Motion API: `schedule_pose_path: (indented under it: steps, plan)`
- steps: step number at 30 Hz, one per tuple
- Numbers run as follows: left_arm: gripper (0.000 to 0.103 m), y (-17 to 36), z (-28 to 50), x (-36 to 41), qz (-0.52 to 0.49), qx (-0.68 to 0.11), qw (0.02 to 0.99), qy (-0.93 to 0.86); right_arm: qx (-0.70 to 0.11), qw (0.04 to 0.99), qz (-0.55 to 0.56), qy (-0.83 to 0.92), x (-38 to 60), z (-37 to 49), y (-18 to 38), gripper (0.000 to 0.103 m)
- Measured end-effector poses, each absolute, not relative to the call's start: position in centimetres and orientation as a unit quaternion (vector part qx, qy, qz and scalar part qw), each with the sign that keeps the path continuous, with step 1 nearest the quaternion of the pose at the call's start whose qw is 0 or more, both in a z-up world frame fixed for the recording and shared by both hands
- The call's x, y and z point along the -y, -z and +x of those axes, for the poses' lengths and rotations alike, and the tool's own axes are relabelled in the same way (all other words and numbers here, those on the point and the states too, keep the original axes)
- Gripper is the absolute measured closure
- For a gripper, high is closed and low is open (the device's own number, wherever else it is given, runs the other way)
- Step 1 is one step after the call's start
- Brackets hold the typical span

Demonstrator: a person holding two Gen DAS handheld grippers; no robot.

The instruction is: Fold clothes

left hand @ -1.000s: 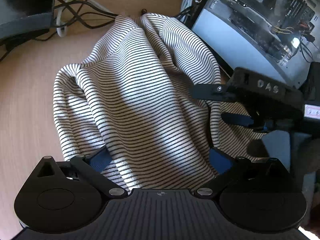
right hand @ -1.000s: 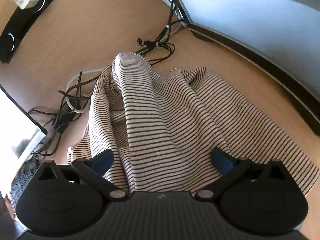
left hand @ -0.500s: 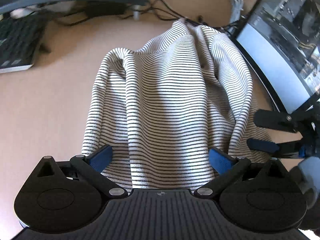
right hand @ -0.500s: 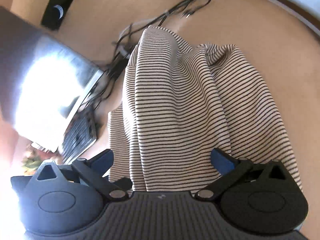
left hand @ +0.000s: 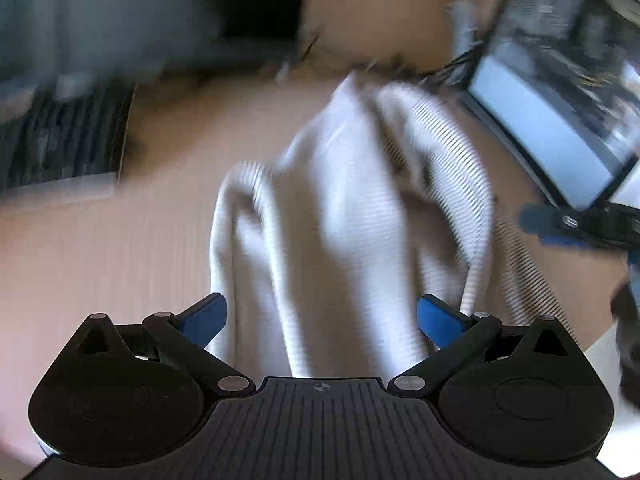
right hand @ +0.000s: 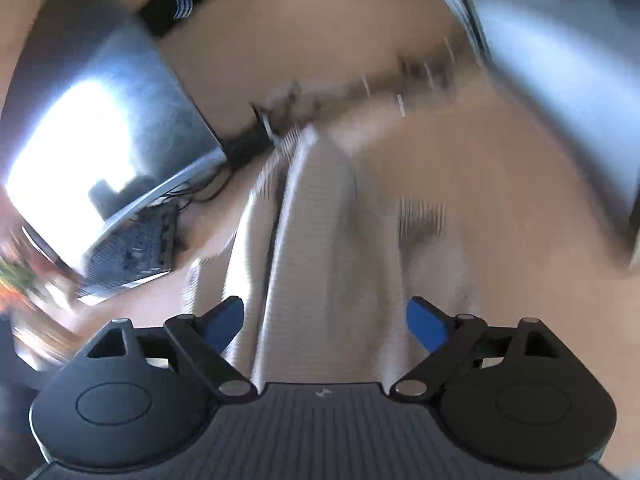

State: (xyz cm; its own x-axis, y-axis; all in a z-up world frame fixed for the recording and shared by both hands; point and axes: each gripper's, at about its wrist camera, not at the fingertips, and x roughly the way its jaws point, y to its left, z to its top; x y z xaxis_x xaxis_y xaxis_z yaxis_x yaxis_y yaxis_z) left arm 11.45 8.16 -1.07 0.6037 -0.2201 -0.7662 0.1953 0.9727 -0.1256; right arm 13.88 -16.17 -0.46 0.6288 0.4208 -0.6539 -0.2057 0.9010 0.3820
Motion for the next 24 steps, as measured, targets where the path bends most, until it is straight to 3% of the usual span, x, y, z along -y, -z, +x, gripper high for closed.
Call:
schedule_pose_path:
  steps: [3,4,5,7,8,9,10,14,15,16,17,18,24]
  plan:
    - [0.000,0.4,12.9,-5.6,0.059,-0.405,0.901,0.147,-0.362,0.919,0.065,-0.145,13.2,15.5,-0.8,0.025]
    - [0.000,0.4,13.4,-4.7,0.083,-0.397,0.901,0.156,-0.355,0.924,0.046,-0.136,12.1,16.2,-0.9,0.037]
    - [0.000,0.7,13.9,-3.8,0.106,-0.387,0.901,0.164,-0.360,0.924,0.028,-0.125,10.8,17.2,-0.4,0.056]
    - [0.000,1.7,15.0,-2.5,0.150,-0.375,0.900,0.165,-0.392,0.914,0.008,-0.108,9.5,19.1,0.9,0.073]
    - [0.001,2.3,15.6,-2.0,0.168,-0.375,0.898,0.160,-0.408,0.908,0.002,-0.100,9.1,19.9,1.5,0.076]
    - [0.009,2.9,16.3,-2.3,0.163,-0.386,0.893,0.163,-0.416,0.904,-0.004,-0.096,8.9,20.3,1.8,0.077]
    - [0.027,3.4,17.0,-2.6,0.158,-0.397,0.889,0.166,-0.424,0.901,-0.012,-0.092,8.6,20.6,2.0,0.079]
    - [0.059,4.1,18.9,-3.8,0.124,-0.419,0.879,0.191,-0.410,0.903,-0.048,-0.115,9.0,19.8,2.5,0.091]
    - [0.079,4.0,19.2,-4.2,0.121,-0.417,0.880,0.193,-0.407,0.904,-0.047,-0.122,9.3,19.5,2.3,0.092]
    - [0.092,3.5,19.1,-4.9,0.126,-0.404,0.887,0.183,-0.401,0.906,-0.049,-0.128,9.6,19.5,2.0,0.093]
    - [0.092,2.9,19.0,-5.5,0.132,-0.391,0.894,0.172,-0.392,0.909,-0.049,-0.136,10.1,19.5,1.6,0.098]
    - [0.100,2.4,19.0,-6.2,0.136,-0.379,0.901,0.159,-0.385,0.911,-0.044,-0.139,10.6,19.6,1.0,0.098]
    - [0.100,-3.6,21.4,-13.0,0.122,-0.326,0.937,0.014,-0.308,0.943,-0.021,-0.125,15.2,21.7,-5.4,0.098]
